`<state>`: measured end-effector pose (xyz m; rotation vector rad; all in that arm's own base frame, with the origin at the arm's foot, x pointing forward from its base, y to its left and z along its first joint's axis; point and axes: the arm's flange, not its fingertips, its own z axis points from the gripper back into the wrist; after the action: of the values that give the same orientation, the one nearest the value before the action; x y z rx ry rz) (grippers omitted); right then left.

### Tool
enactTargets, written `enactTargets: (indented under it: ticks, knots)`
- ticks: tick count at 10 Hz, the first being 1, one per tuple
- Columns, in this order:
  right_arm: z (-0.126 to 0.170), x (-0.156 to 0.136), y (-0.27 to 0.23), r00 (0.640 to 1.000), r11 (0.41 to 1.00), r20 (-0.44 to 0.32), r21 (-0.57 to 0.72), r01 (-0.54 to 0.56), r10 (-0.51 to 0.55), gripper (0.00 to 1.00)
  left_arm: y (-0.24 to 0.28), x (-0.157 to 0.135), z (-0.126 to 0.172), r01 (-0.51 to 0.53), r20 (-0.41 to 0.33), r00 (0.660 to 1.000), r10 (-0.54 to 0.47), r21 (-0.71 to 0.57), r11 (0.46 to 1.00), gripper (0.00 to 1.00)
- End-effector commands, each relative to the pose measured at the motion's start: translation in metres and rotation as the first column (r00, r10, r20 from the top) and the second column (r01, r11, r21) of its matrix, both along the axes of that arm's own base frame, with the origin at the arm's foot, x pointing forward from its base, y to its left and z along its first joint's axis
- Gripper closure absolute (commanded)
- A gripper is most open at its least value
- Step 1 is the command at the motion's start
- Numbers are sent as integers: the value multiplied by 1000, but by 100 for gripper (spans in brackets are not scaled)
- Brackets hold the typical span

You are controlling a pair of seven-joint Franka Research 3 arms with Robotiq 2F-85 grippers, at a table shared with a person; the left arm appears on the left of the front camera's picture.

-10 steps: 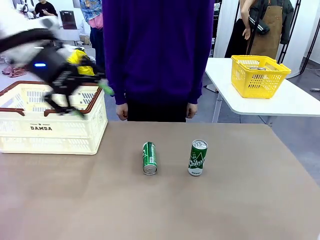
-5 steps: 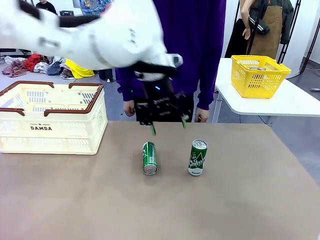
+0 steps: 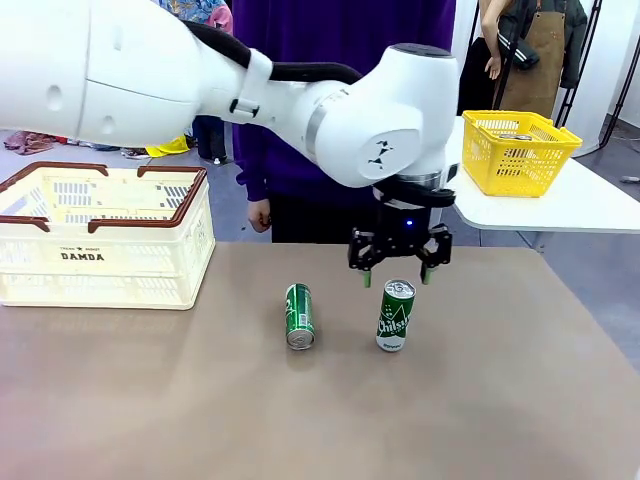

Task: Place the drinks into the Shopping basket.
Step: Pick up one drink and place it into the Shopping basket.

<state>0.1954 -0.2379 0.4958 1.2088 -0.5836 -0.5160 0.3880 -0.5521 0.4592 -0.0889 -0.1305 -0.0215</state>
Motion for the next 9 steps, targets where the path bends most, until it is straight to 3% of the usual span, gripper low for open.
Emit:
enactTargets:
  ticks: [1, 6, 9]
  knots:
    - [1, 1, -1, 999, 1000, 34, 3, -2, 2, 0, -6, 3, 5, -36, 35, 999, 37, -33, 999, 0]
    - [1, 1, -1, 999, 1000, 34, 3, -2, 2, 0, -19, 23, -14, -64, 34, 997, 63, 10, 998, 0]
    - [1, 1, -1, 999, 1000, 34, 3, -2, 2, 0, -16, 37, -38, -45, -59, 997, 47, 27, 999, 0]
